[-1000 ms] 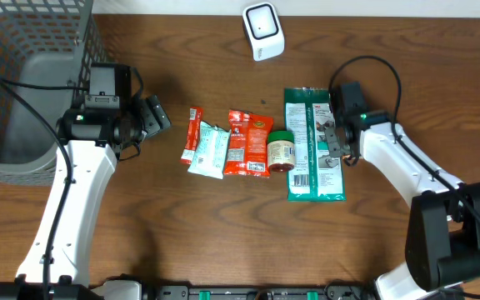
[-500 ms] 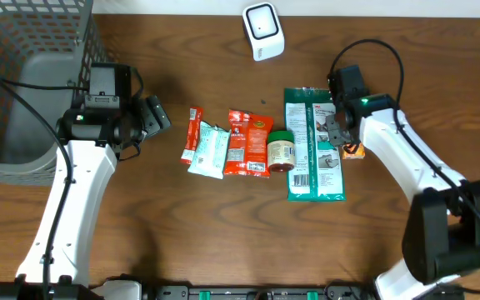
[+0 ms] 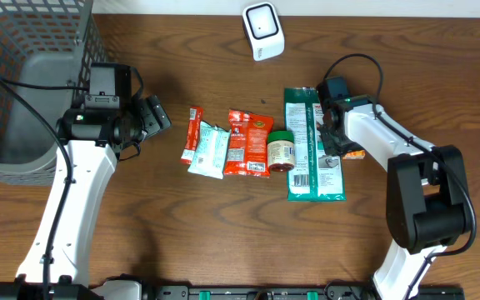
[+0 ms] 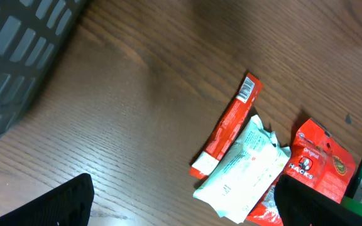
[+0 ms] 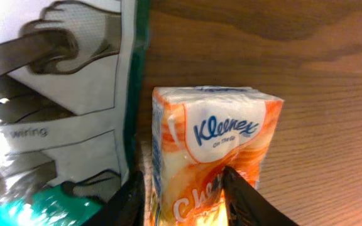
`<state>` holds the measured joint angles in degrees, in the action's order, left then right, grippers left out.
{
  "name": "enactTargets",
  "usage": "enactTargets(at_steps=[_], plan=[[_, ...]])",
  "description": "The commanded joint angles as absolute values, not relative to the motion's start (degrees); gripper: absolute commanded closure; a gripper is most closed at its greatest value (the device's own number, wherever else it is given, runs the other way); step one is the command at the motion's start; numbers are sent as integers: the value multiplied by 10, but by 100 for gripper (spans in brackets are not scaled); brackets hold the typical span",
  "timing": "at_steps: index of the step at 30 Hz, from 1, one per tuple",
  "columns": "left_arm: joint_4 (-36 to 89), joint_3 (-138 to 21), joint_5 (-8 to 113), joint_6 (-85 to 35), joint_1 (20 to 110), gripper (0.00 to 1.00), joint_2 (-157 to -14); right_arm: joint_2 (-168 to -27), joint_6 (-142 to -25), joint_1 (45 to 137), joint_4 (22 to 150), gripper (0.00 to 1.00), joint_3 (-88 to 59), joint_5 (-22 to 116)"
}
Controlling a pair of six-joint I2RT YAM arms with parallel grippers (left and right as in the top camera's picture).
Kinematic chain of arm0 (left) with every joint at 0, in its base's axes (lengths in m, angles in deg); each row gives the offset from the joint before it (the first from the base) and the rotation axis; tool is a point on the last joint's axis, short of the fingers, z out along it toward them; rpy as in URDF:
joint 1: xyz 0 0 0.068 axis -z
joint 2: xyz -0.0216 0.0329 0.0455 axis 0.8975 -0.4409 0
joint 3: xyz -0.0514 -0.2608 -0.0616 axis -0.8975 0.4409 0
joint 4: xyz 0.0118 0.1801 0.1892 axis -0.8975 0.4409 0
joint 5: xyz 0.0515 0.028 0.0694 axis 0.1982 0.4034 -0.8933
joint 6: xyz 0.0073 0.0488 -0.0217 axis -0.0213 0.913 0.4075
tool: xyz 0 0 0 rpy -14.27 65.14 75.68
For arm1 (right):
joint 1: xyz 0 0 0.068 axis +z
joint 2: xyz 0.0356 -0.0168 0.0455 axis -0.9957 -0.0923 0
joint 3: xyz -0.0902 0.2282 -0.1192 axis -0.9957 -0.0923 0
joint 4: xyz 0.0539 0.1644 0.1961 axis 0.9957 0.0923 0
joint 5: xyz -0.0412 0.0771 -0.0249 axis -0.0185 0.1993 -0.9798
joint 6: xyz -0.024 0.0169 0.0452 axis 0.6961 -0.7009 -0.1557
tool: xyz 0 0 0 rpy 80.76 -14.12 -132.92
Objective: Scan the item barcode
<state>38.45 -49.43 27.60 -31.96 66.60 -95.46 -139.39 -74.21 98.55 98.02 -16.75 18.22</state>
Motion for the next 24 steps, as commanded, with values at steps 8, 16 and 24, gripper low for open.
enactTargets(at_steps=[8, 16, 24], plan=[[388, -500, 269, -310, 664, 8, -956, -1396, -752, 986, 994, 99, -155, 189], [388, -500, 269, -310, 664, 8, -956, -1258, -713, 927, 1027, 99, -137, 360], [388, -500, 269, -310, 664, 8, -956, -1217, -640, 775, 1042, 99, -145, 674]])
